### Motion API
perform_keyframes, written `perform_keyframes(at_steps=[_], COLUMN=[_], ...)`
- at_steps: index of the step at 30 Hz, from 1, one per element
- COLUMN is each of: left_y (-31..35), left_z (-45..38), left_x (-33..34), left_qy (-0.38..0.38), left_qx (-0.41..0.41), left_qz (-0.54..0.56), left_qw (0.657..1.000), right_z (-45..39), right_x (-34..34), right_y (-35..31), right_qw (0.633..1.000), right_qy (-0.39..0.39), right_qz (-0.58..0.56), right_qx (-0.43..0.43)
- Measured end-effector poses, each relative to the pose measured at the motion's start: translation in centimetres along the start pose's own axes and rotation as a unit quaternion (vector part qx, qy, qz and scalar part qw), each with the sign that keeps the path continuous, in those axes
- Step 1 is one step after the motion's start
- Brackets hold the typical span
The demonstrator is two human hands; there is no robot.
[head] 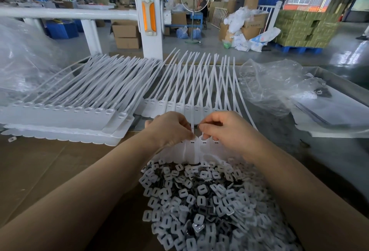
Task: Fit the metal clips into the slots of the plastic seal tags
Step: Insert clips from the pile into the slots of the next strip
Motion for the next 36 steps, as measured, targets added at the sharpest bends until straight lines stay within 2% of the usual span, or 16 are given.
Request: perform_keyframes(at_steps=[3,8,17,22,30,36], left_y=[-0.2,-0.3,-0.5,-0.4,-0.5,-0.5], left_z=[0.0,-0.1,-0.1,0.0,0.1,0.6], left_x=[0.1,0.1,0.0,-0.1,-0.5,-1.0], left_qy=[-0.008,-0.002,0.008,0.001,-0.004,0.002], left_qx=[-0.004,0.0,0.017,0.023,0.033,0.041], left_qz=[0.01,0.01,0.005,0.008,-0.024,-0.048], left_qw=[1.0,1.0,1.0,1.0,0.999,0.998], right_z=[0.4,2.3,3.9,4.2,4.2,4.0], right_x=[0.5,2.5,3.6,3.4,3.8,3.6], right_y=[-0.6,-2.0,-2.8,-2.6,-2.5,-2.5], right_qw=[0.997,0.965,0.929,0.921,0.923,0.928], right_qy=[-0.052,-0.203,-0.314,-0.337,-0.322,-0.32], right_qz=[0.048,0.131,0.149,0.164,0.188,0.159], right_qx=[-0.032,-0.103,-0.125,-0.105,-0.098,-0.106])
Point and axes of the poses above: each hand's wrist, its own z-axis away from the middle knuckle, its own x-axis out of the palm, y = z × x, the point moved 6 cm from there along -z, towards the middle knuckle, and after that the axes turned 9 degrees about x, right-handed, at the moved point
